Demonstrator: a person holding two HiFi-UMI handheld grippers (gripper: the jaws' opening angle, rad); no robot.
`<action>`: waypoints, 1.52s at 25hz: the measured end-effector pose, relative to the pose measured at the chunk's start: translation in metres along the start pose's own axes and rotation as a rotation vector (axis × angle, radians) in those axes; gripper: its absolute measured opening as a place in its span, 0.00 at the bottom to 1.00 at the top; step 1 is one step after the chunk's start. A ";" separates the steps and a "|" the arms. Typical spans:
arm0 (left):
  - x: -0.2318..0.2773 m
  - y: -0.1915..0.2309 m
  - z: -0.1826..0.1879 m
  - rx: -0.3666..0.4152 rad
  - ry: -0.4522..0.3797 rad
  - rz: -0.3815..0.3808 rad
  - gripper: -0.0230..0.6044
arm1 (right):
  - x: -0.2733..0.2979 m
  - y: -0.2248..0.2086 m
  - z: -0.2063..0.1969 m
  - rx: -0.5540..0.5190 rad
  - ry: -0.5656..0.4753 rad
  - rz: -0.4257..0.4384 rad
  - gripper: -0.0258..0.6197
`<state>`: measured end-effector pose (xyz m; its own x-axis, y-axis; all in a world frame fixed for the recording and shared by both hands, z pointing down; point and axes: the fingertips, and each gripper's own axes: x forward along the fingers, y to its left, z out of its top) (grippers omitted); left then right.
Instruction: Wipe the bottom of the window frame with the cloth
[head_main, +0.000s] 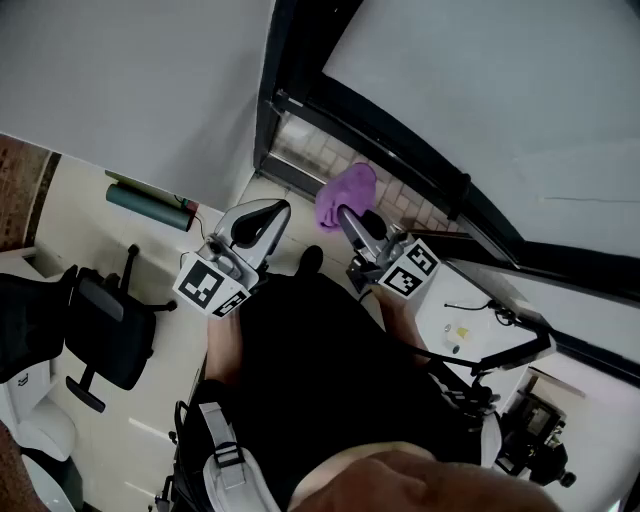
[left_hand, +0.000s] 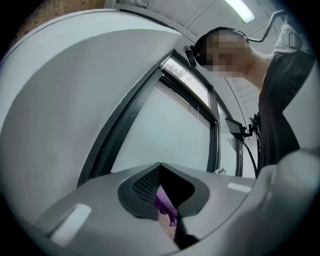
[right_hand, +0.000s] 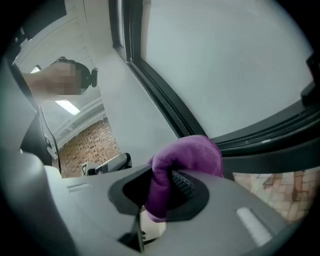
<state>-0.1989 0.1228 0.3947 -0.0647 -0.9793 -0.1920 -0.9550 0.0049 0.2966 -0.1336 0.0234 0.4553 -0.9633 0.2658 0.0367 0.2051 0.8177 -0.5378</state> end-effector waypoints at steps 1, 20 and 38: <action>0.000 0.001 0.000 0.001 0.001 0.003 0.04 | 0.002 0.000 -0.001 0.001 0.005 0.006 0.14; -0.024 0.028 0.012 0.006 -0.047 0.068 0.04 | 0.044 -0.023 0.020 -0.263 0.119 -0.048 0.14; -0.043 0.035 0.024 0.020 -0.081 0.085 0.04 | 0.192 -0.146 0.075 -0.750 0.447 -0.465 0.14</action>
<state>-0.2363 0.1698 0.3912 -0.1687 -0.9554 -0.2424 -0.9505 0.0925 0.2968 -0.3613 -0.0833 0.4773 -0.8532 -0.1221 0.5070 0.0281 0.9600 0.2785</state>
